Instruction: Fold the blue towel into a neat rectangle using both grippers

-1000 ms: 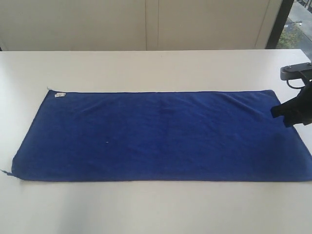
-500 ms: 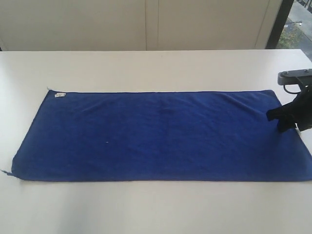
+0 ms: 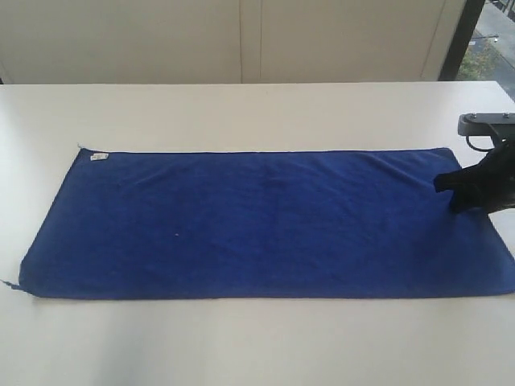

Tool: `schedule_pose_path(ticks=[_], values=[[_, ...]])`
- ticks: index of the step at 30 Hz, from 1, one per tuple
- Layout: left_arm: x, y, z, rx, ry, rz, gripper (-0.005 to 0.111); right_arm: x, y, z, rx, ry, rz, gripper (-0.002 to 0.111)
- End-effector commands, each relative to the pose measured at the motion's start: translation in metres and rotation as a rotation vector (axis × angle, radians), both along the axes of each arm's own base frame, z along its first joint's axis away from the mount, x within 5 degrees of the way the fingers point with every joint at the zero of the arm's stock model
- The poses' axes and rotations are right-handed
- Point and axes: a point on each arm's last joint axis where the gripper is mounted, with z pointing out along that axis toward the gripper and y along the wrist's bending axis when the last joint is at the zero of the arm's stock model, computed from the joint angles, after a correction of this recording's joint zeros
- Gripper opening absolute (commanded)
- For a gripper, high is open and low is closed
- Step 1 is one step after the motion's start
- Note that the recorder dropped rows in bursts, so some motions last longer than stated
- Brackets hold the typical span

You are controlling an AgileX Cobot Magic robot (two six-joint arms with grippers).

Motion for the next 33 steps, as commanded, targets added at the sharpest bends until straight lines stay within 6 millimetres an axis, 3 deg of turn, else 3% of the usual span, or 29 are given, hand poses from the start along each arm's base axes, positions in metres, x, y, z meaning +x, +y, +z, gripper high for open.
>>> schedule_pose_path(ticks=[1,9,15,21,26,33], values=[[-0.002,0.000,-0.002,-0.008,0.012,0.001,0.000,-0.007,0.004,-0.013,0.053,0.085,-0.003,0.035],[-0.002,0.000,-0.002,-0.008,0.012,0.001,0.000,-0.007,0.002,-0.012,0.038,0.079,0.004,0.000],[-0.002,0.000,-0.002,-0.008,0.012,0.001,0.000,-0.009,-0.041,0.020,-0.023,-0.026,-0.232,0.000],[-0.002,0.000,-0.002,-0.008,0.012,0.001,0.000,-0.015,-0.076,0.028,-0.034,-0.089,-0.359,0.000],[-0.002,0.000,-0.002,-0.008,0.012,0.001,0.000,-0.021,-0.090,0.030,-0.039,-0.111,-0.406,0.000],[-0.002,0.000,-0.002,-0.008,0.012,0.001,0.000,-0.014,-0.083,0.082,0.015,-0.276,-0.476,0.000]])
